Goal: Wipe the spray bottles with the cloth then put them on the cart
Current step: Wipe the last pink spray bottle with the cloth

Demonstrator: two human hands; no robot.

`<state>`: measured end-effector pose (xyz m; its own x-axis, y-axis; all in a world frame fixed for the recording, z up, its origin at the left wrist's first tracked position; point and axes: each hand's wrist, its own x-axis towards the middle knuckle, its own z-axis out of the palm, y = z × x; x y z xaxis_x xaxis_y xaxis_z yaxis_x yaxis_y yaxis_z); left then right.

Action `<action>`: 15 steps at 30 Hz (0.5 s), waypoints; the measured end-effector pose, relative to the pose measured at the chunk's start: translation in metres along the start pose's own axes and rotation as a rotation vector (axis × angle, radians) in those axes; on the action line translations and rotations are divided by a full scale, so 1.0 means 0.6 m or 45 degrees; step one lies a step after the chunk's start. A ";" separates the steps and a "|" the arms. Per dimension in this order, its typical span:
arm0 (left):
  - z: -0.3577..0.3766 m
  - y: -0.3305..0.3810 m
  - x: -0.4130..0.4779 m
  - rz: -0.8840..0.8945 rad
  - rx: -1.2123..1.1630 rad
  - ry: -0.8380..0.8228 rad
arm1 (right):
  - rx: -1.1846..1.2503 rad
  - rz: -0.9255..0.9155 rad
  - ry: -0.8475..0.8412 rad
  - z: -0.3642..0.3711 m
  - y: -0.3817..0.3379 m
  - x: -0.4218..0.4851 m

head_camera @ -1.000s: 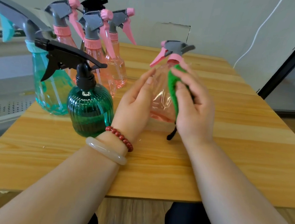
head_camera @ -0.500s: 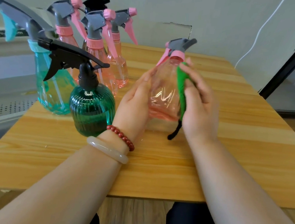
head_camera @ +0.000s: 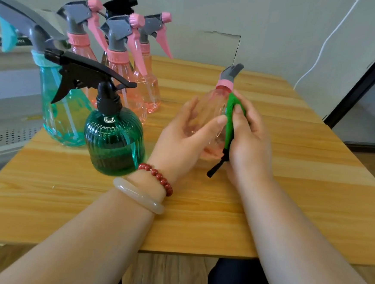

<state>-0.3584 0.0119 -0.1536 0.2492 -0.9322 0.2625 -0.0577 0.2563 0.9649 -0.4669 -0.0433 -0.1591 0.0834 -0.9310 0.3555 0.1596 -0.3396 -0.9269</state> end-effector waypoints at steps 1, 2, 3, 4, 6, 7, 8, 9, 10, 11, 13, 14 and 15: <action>-0.001 -0.003 0.004 -0.015 -0.019 0.012 | -0.017 -0.042 -0.058 -0.001 -0.001 -0.001; -0.002 -0.004 0.007 -0.028 -0.036 0.050 | -0.072 -0.119 -0.118 -0.002 -0.006 -0.004; -0.006 -0.003 0.010 -0.048 -0.077 0.107 | -0.173 -0.239 -0.182 -0.002 -0.011 -0.009; -0.010 -0.005 0.013 -0.094 -0.185 0.158 | -0.293 -0.385 -0.256 -0.001 -0.013 -0.016; -0.018 -0.005 0.017 -0.176 -0.489 0.241 | -0.459 -0.640 -0.394 0.008 -0.012 -0.031; -0.023 -0.005 0.017 -0.173 -0.581 0.253 | -0.489 -0.706 -0.423 0.012 -0.009 -0.033; -0.025 -0.005 0.018 -0.155 -0.603 0.225 | -0.503 -0.728 -0.424 0.016 -0.008 -0.032; -0.025 -0.006 0.019 -0.142 -0.615 0.186 | -0.513 -0.720 -0.390 0.016 -0.007 -0.028; -0.024 -0.007 0.019 -0.130 -0.588 0.137 | -0.494 -0.670 -0.321 0.017 -0.009 -0.023; -0.022 -0.009 0.019 -0.133 -0.566 0.107 | -0.400 -0.556 -0.228 0.015 -0.009 -0.016; -0.012 -0.010 0.015 -0.147 -0.535 0.068 | -0.008 -0.193 -0.028 0.012 -0.013 -0.003; -0.008 -0.011 0.014 -0.150 -0.519 0.055 | 0.153 -0.065 0.026 0.008 -0.013 0.004; -0.004 -0.010 0.013 -0.150 -0.498 0.048 | 0.216 -0.019 0.019 0.004 -0.012 0.005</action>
<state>-0.3538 0.0037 -0.1574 0.2680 -0.9528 0.1426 0.3434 0.2327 0.9099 -0.4653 -0.0436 -0.1511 0.0656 -0.9282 0.3663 0.3243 -0.3273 -0.8875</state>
